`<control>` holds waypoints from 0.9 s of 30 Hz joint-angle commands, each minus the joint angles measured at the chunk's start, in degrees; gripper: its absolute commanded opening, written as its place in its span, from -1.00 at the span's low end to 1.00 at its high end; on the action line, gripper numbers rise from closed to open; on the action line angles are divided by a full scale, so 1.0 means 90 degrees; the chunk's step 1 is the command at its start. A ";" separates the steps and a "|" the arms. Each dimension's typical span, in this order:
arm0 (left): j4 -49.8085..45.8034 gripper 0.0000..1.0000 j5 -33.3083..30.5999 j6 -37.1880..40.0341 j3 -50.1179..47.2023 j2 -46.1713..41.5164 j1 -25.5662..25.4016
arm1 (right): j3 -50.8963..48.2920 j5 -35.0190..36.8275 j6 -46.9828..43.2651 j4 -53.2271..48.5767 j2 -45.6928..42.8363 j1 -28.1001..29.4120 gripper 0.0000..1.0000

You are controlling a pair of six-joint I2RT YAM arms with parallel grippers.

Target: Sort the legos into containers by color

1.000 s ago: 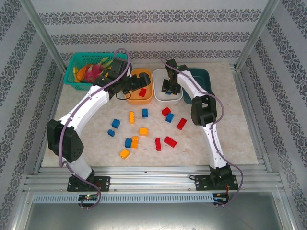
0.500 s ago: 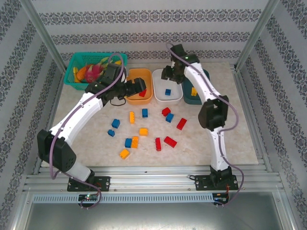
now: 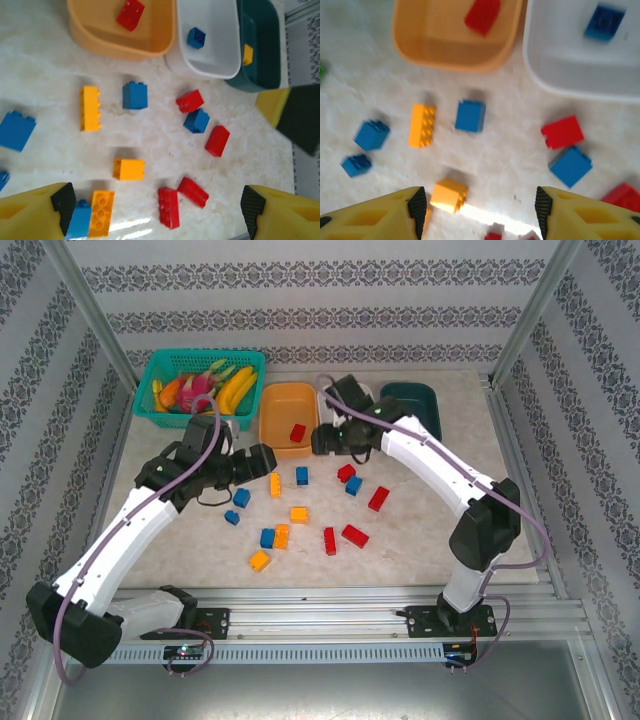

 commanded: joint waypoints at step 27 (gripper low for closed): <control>0.0381 0.64 -0.0304 -0.0104 -0.1171 -0.0174 -0.1126 | -0.3808 0.0514 0.1718 0.0685 -0.2618 -0.0640 0.32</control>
